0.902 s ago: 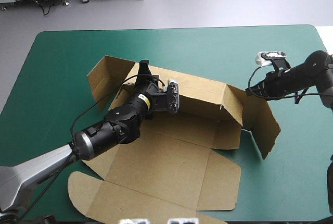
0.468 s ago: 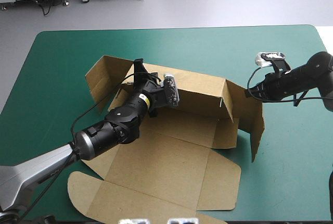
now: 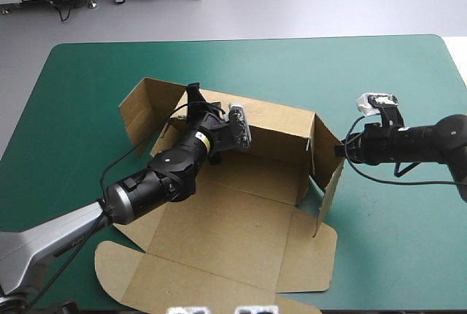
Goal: Fold the box
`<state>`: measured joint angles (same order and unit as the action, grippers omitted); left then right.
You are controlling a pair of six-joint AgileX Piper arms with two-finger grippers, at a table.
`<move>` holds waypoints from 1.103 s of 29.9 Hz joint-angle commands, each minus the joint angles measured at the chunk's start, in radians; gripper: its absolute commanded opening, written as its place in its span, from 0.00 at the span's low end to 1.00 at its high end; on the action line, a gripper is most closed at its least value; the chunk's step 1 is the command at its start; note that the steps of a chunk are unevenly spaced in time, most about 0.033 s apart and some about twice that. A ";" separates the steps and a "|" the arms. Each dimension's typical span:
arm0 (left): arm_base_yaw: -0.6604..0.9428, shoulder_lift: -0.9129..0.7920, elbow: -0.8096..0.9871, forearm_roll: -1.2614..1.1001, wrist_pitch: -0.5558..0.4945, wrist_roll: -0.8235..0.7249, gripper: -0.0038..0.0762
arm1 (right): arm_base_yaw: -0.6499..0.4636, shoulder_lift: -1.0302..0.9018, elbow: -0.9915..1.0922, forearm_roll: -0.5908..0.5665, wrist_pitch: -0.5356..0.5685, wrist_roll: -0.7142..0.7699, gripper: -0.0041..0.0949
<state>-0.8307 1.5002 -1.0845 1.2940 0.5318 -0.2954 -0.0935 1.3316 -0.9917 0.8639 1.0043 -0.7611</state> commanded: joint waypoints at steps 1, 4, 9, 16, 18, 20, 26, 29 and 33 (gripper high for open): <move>0.002 -0.027 -0.016 -0.007 0.020 -0.035 0.04 | -0.004 -0.068 0.069 0.136 -0.048 -0.097 0.02; 0.002 -0.027 -0.016 -0.005 0.020 -0.023 0.04 | -0.004 -0.109 0.162 0.197 -0.092 -0.169 0.02; 0.002 -0.027 -0.016 0.000 0.020 -0.021 0.04 | -0.004 -0.186 0.305 0.373 -0.108 -0.394 0.02; 0.002 -0.025 -0.016 0.035 0.016 -0.021 0.04 | -0.004 -0.222 0.368 0.378 -0.130 -0.465 0.15; 0.002 -0.025 -0.016 0.039 0.016 -0.021 0.04 | -0.004 -0.222 0.368 0.371 -0.132 -0.465 0.27; 0.002 -0.023 -0.016 0.039 0.013 -0.021 0.04 | -0.004 -0.222 0.368 0.366 -0.127 -0.478 0.38; 0.002 -0.023 -0.016 0.039 0.013 -0.021 0.04 | 0.000 -0.222 0.368 0.356 -0.061 -0.509 0.45; 0.002 -0.023 -0.016 0.039 0.013 -0.021 0.04 | 0.000 -0.222 0.368 0.356 -0.058 -0.514 0.45; 0.002 -0.023 -0.016 0.051 0.013 -0.019 0.04 | 0.000 -0.222 0.368 0.360 -0.071 -0.536 0.45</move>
<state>-0.8307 1.5058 -1.0814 1.3385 0.5261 -0.2912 -0.0926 1.1307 -0.6011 1.1783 0.9165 -1.2766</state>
